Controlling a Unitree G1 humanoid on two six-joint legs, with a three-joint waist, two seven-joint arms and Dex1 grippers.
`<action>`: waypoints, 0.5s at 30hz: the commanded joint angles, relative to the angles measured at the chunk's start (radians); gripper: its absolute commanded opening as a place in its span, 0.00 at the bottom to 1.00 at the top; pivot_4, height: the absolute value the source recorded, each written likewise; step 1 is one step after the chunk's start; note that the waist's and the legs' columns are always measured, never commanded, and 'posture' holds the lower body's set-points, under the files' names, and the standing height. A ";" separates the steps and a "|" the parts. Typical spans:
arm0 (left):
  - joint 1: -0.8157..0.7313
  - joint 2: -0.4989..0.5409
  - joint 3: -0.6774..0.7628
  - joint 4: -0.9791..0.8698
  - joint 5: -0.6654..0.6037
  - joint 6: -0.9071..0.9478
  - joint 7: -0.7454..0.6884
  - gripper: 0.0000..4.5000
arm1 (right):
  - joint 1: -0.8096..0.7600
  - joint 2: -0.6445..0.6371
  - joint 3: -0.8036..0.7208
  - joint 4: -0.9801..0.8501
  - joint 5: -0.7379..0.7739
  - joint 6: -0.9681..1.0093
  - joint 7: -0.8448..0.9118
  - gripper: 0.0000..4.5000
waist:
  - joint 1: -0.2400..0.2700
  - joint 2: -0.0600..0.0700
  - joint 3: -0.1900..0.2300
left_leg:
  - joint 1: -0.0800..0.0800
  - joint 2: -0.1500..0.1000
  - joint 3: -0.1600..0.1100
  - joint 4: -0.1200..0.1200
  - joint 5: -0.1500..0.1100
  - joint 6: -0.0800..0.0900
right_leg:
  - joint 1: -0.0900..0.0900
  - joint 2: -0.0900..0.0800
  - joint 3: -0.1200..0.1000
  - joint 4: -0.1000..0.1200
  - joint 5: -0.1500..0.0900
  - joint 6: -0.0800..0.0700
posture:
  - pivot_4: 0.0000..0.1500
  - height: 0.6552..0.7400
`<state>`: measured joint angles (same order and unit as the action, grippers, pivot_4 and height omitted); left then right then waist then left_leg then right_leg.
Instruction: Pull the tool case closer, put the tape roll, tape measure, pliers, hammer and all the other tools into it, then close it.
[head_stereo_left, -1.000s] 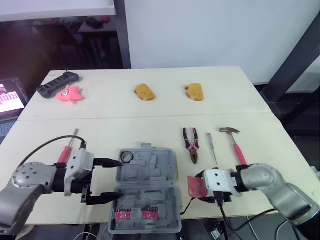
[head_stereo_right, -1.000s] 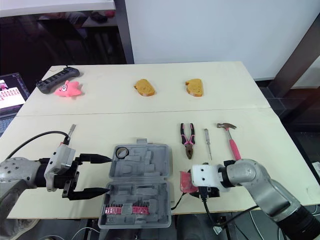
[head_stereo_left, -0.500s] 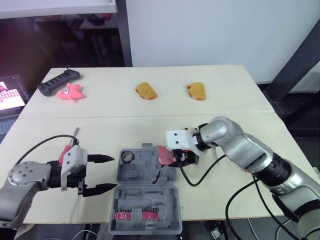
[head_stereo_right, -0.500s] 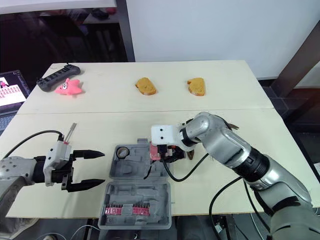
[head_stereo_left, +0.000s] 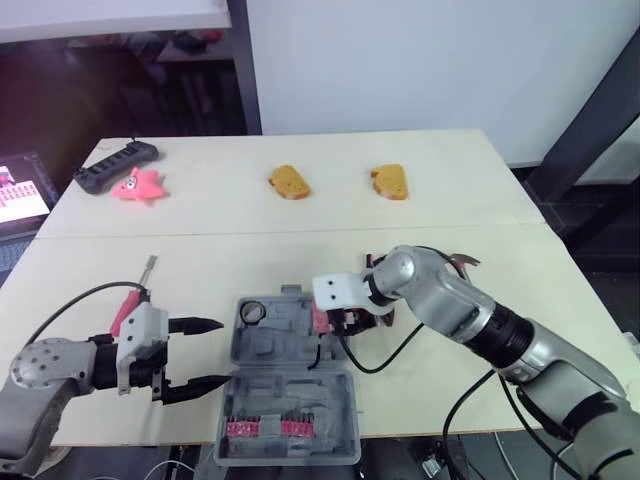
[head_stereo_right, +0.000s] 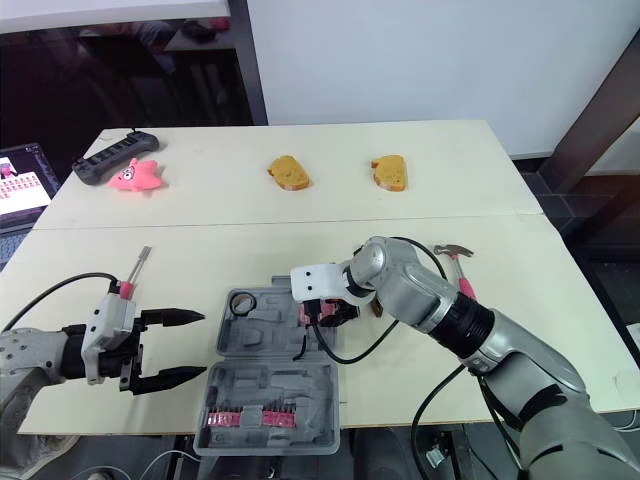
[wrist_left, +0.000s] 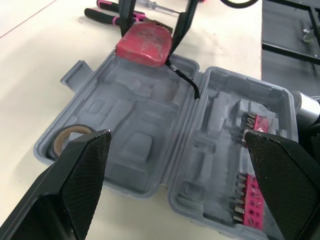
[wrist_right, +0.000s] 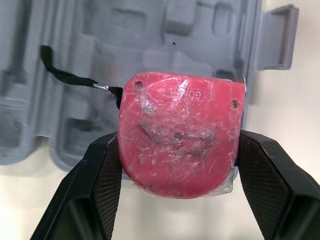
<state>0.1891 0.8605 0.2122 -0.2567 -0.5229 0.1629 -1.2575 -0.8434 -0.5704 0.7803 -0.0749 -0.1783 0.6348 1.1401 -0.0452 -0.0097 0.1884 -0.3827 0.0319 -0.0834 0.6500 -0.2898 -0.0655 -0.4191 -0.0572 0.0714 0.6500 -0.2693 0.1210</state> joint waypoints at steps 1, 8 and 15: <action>0.005 -0.001 0.025 -0.006 0.001 -0.028 -0.005 1.00 | -0.025 0.029 -0.008 0.030 -0.041 -0.045 -0.016 0.63 | -0.001 0.000 0.000 | 0.000 0.000 0.000 0.000 0.000 0.000 | 0.000 0.000 0.000 0.000 0.000 0.000 | 1.00 1.00; 0.003 -0.003 0.020 0.001 0.001 -0.034 -0.004 1.00 | -0.013 0.062 -0.007 0.078 -0.093 -0.084 -0.016 0.63 | -0.002 0.000 0.000 | 0.000 0.000 0.000 0.000 0.000 0.000 | -0.001 0.000 0.000 0.000 0.000 0.000 | 1.00 1.00; 0.002 -0.001 0.021 0.004 0.000 -0.036 -0.006 1.00 | 0.016 0.072 -0.006 0.068 -0.126 -0.093 0.002 0.63 | 0.000 0.000 0.000 | 0.000 0.000 0.000 0.000 0.000 0.000 | -0.001 0.000 0.000 0.000 0.000 0.000 | 1.00 1.00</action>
<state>0.1917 0.8595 0.2121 -0.2501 -0.5200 0.1419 -1.2595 -0.8295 -0.5085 0.7812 0.0243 -0.2934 0.5518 1.1363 -0.0453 -0.0097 0.1884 -0.3831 0.0320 -0.0834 0.6499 -0.2897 -0.0657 -0.4198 -0.0571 0.0715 0.6503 -0.2694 0.1210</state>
